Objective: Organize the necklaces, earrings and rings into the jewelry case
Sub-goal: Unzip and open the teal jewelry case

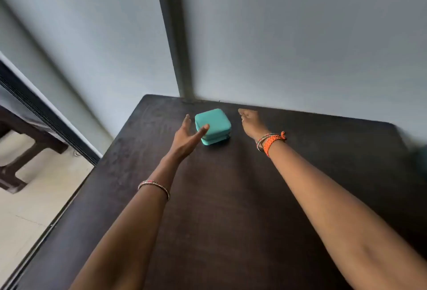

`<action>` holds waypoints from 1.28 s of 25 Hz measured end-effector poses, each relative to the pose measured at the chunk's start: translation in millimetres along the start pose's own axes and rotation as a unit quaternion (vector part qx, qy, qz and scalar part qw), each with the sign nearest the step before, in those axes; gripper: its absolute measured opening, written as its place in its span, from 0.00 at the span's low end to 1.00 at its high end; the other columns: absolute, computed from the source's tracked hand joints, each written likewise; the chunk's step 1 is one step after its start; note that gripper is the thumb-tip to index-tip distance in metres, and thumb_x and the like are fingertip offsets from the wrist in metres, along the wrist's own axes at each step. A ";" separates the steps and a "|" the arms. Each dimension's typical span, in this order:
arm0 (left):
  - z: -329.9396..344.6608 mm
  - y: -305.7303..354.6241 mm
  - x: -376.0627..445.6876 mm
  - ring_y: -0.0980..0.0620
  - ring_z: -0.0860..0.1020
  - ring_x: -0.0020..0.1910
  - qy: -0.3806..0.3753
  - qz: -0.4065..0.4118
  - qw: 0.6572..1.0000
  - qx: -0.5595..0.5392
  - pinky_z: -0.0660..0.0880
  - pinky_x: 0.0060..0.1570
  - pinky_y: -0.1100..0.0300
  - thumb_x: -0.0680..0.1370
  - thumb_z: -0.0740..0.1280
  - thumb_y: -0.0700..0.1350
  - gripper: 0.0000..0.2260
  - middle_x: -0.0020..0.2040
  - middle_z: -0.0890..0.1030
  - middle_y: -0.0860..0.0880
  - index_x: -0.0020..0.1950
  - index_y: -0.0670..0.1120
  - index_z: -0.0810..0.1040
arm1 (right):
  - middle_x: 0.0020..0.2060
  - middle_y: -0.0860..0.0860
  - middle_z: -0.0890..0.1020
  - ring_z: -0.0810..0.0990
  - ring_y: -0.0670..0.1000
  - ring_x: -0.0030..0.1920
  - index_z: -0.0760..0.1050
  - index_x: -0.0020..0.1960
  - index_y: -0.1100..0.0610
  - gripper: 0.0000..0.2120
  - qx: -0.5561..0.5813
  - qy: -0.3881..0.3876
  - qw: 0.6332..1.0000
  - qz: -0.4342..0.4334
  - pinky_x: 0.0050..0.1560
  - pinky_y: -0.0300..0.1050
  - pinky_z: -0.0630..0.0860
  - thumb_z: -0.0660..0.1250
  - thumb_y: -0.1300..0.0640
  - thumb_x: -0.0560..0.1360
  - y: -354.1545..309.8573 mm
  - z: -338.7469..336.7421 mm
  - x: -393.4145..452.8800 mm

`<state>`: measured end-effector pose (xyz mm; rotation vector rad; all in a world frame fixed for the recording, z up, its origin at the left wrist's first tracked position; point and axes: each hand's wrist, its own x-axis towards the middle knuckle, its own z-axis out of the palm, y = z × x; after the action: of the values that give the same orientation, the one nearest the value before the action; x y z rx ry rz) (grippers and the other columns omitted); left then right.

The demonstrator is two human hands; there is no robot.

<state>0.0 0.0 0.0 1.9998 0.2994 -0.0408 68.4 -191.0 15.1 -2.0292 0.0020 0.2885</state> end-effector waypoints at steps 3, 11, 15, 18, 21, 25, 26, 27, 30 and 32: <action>27.4 -34.2 29.7 0.51 0.66 0.71 -0.010 0.075 0.997 0.029 0.63 0.67 0.61 0.70 0.74 0.54 0.49 0.74 0.65 0.50 0.78 0.44 0.44 | 0.68 0.59 0.72 0.69 0.54 0.70 0.68 0.69 0.66 0.21 0.066 0.035 0.997 -0.013 0.72 0.47 0.64 0.53 0.71 0.77 34.9 20.5 38.9; 48.7 -75.5 58.5 0.57 0.78 0.58 0.084 0.209 0.974 -0.012 0.74 0.62 0.55 0.66 0.76 0.51 0.35 0.60 0.79 0.51 0.70 0.45 0.68 | 0.56 0.55 0.82 0.78 0.49 0.59 0.79 0.60 0.61 0.22 0.138 0.005 0.982 -0.132 0.63 0.44 0.74 0.55 0.74 0.73 65.8 51.8 59.1; 56.7 -58.4 19.8 0.55 0.80 0.56 0.078 0.239 0.966 -0.068 0.76 0.60 0.52 0.64 0.76 0.54 0.31 0.57 0.81 0.53 0.65 0.47 0.73 | 0.53 0.56 0.83 0.81 0.52 0.56 0.79 0.58 0.62 0.20 0.178 0.025 0.977 -0.115 0.61 0.49 0.76 0.56 0.73 0.73 62.3 34.0 16.5; 61.8 -44.4 -24.1 0.56 0.79 0.58 0.069 0.250 0.961 -0.099 0.76 0.60 0.54 0.65 0.76 0.54 0.34 0.59 0.81 0.51 0.68 0.45 0.72 | 0.53 0.55 0.83 0.81 0.50 0.54 0.79 0.58 0.62 0.18 0.222 0.045 0.966 -0.124 0.58 0.46 0.78 0.58 0.71 0.74 55.8 14.3 -29.8; 74.8 -37.0 -79.1 0.56 0.77 0.60 0.094 0.247 0.960 -0.097 0.75 0.60 0.56 0.64 0.76 0.55 0.36 0.61 0.79 0.51 0.69 0.46 0.70 | 0.44 0.53 0.82 0.78 0.46 0.43 0.79 0.58 0.63 0.16 0.289 0.041 0.950 -0.115 0.40 0.36 0.74 0.59 0.68 0.75 63.3 2.1 -94.6; 103.0 -48.7 -146.9 0.53 0.75 0.62 0.142 0.218 0.962 -0.081 0.75 0.61 0.51 0.63 0.76 0.59 0.39 0.63 0.77 0.49 0.70 0.46 0.69 | 0.47 0.56 0.81 0.77 0.49 0.45 0.78 0.59 0.62 0.18 0.306 -0.067 0.939 -0.139 0.40 0.38 0.71 0.63 0.62 0.69 96.6 -11.3 -161.6; 108.3 -50.6 -164.0 0.52 0.75 0.62 0.142 0.214 0.963 -0.082 0.74 0.62 0.50 0.63 0.77 0.57 0.38 0.63 0.76 0.48 0.70 0.45 0.69 | 0.49 0.56 0.81 0.78 0.49 0.48 0.77 0.60 0.61 0.20 0.290 -0.107 0.939 -0.153 0.44 0.39 0.72 0.63 0.64 0.68 105.8 -14.5 -177.1; 112.5 -52.8 -178.1 0.52 0.75 0.62 0.140 0.209 0.964 -0.082 0.74 0.62 0.50 0.64 0.78 0.54 0.37 0.63 0.76 0.47 0.69 0.45 0.69 | 0.52 0.56 0.81 0.78 0.50 0.51 0.75 0.62 0.60 0.22 0.273 -0.139 0.938 -0.163 0.49 0.40 0.73 0.62 0.67 0.69 114.2 -16.9 -191.7; 121.2 -62.4 -212.8 0.51 0.75 0.61 0.129 0.204 0.967 -0.084 0.74 0.61 0.50 0.65 0.78 0.51 0.36 0.63 0.75 0.46 0.69 0.43 0.69 | 0.61 0.59 0.77 0.75 0.53 0.61 0.69 0.69 0.64 0.26 0.246 -0.141 0.947 -0.152 0.59 0.42 0.74 0.61 0.76 0.72 136.7 -18.4 -217.6; 123.9 -67.9 -227.9 0.51 0.75 0.61 0.114 0.199 0.969 -0.095 0.75 0.60 0.53 0.65 0.77 0.53 0.36 0.63 0.75 0.45 0.68 0.43 0.69 | 0.65 0.60 0.74 0.72 0.56 0.66 0.67 0.70 0.64 0.28 0.246 -0.119 0.952 -0.136 0.58 0.40 0.76 0.60 0.78 0.72 146.4 -18.2 -220.7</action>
<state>-223.2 -127.0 -77.2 1.8398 0.0405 0.4592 -160.7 -301.7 -60.5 -1.4680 -0.3240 0.3204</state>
